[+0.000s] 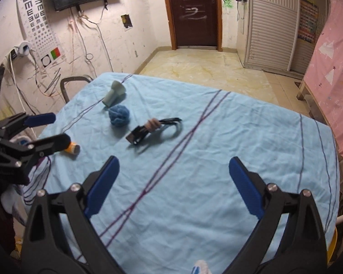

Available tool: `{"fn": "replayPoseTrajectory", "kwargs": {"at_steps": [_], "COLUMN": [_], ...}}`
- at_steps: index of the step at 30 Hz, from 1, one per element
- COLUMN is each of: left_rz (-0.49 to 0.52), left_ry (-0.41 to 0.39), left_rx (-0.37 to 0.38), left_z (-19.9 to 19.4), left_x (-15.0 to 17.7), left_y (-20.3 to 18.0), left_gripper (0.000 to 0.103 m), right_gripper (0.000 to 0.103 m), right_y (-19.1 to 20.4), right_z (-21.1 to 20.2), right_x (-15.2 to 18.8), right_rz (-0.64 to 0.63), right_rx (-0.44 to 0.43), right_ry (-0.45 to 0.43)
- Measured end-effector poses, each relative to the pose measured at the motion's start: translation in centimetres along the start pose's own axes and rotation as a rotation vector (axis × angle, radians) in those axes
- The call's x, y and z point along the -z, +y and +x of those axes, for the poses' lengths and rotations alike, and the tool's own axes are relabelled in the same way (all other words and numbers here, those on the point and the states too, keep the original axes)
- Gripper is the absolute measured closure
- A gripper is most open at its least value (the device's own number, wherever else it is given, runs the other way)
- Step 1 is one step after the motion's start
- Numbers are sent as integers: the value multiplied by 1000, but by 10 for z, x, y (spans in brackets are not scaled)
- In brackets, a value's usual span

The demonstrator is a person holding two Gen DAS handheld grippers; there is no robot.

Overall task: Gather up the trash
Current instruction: 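Return both open tools to the items on the bed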

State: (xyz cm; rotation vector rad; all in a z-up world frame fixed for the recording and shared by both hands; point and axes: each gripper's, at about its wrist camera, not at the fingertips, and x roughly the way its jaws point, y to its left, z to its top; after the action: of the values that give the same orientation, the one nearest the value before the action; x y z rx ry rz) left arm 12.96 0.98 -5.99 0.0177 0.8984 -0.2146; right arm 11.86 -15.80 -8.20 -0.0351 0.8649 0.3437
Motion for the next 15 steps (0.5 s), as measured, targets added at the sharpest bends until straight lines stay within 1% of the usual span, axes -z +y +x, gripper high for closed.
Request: {"fn": "replayPoseTrajectory", "kwargs": {"at_steps": [5,9,15], "left_rz": [-13,-16,4], "left_ry": [20,34,55], "left_rx": [-3,3,20], "left_z": [9,16,24], "left_x": [12,17,21], "left_y": [21,30,33], "left_gripper": [19,19,19], "right_gripper": [10,10,10], "right_y": [14,22,32], "right_z": [12,23,36], "right_x": [-6,-13,-21], "right_rz": [-23,-40,-60], "right_rx": [-1,5,13], "right_ry": [10,23,34]}}
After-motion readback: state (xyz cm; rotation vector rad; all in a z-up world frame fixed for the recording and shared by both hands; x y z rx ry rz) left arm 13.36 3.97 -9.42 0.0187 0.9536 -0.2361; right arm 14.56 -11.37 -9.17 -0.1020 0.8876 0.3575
